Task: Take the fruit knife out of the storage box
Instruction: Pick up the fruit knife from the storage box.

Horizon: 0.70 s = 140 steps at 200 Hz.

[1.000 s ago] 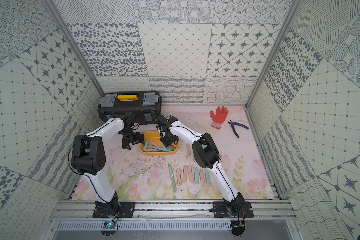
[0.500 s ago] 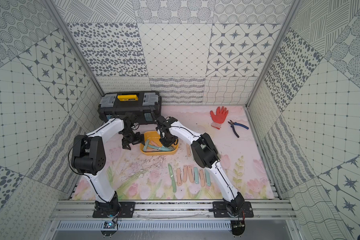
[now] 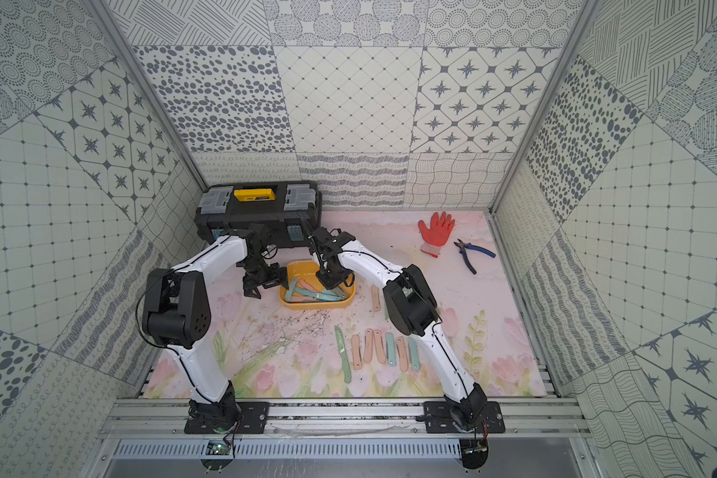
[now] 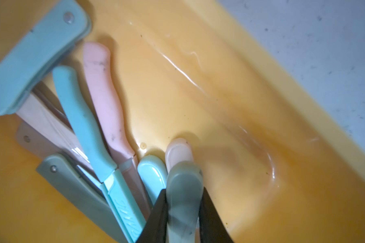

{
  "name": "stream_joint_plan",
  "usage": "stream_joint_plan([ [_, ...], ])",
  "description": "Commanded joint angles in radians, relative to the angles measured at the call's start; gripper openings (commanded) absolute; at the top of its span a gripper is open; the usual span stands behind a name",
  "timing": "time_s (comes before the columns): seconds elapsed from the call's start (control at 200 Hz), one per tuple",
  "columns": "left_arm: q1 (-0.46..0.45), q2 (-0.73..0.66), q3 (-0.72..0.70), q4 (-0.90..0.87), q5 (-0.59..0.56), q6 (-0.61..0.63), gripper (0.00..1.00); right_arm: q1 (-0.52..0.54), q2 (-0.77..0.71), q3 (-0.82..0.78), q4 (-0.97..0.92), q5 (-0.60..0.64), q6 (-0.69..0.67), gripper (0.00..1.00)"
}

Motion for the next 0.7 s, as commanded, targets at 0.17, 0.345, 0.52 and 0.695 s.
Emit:
stream_joint_plan([
  [0.17, -0.003, 0.005, 0.007, -0.008, 0.002, -0.001, 0.91, -0.009, -0.106, 0.054, -0.005, -0.015, 0.08, 0.18],
  [0.345, -0.002, 0.005, 0.005, -0.009, 0.001, -0.001, 0.91, -0.011, -0.139, 0.058, 0.007, -0.016, 0.124, 0.18],
  [0.52, -0.002, 0.001, 0.006, -0.008, 0.001, -0.001, 0.91, -0.01, -0.179, 0.069, -0.016, -0.033, 0.179, 0.18],
  [0.695, -0.002, -0.001, 0.006, -0.008, 0.003, -0.001, 0.91, 0.006, -0.279, -0.007, -0.025, 0.042, 0.288, 0.2],
])
